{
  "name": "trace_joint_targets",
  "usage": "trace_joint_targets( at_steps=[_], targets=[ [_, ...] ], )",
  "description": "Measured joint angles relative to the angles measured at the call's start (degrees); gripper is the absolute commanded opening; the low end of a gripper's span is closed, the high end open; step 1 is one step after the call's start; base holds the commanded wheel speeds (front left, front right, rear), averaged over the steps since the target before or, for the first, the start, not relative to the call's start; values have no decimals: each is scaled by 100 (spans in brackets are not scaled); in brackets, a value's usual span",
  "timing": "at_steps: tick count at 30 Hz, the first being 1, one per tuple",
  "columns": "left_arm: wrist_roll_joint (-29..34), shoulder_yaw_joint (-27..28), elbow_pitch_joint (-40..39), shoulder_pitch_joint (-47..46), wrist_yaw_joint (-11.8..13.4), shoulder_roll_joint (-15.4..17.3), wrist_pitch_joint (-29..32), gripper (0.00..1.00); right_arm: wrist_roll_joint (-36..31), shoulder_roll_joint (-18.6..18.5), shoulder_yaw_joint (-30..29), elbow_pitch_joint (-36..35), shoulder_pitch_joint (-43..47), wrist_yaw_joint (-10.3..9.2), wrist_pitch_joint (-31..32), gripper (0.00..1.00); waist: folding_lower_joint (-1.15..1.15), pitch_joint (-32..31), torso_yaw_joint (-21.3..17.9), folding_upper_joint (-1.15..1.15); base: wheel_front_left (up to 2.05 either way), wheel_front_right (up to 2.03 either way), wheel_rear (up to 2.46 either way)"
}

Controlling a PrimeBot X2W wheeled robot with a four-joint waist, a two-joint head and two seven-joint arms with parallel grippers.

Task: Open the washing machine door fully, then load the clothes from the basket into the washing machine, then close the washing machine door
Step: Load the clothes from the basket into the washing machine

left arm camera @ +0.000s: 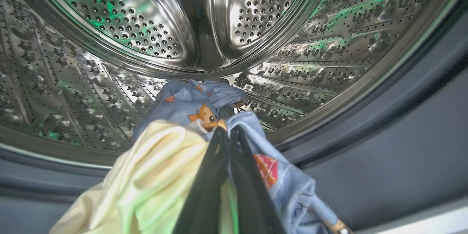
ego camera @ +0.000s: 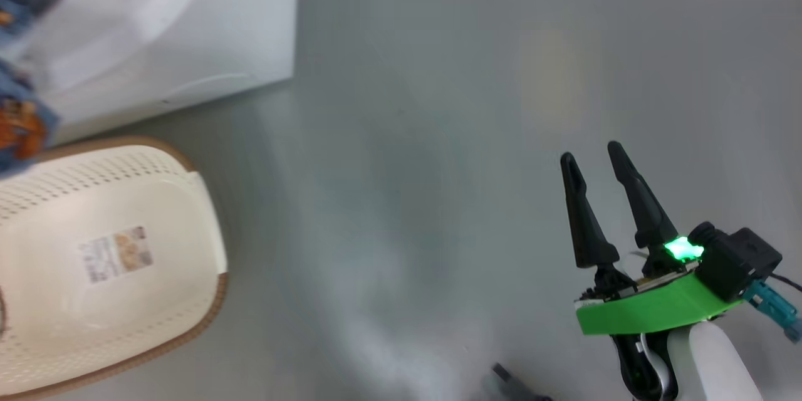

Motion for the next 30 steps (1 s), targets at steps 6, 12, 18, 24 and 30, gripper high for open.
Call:
trace_joint_targets(
  at_steps=[6,12,18,24,30],
  targets=[
    [-115,47,37,-701,-46,435,761,0,201,3,88,2,-183,0,0,100,0,387,-335,0,0,0,0],
    [-123,56,55,-1319,-48,872,1240,0,423,8,245,12,-278,0,0,100,0,667,-668,0,0,0,0],
    [211,94,15,-1937,27,1188,758,0,517,14,320,52,-280,0,0,100,0,883,-942,0,0,0,0],
    [606,40,-21,-2488,142,1348,-169,0,522,30,368,63,-290,0,0,100,0,1035,-1086,0,0,0,0],
    [1021,-177,-36,-2977,187,1414,-1214,0,522,33,380,65,-399,0,0,100,0,1082,-1058,0,0,0,0]
  ],
)
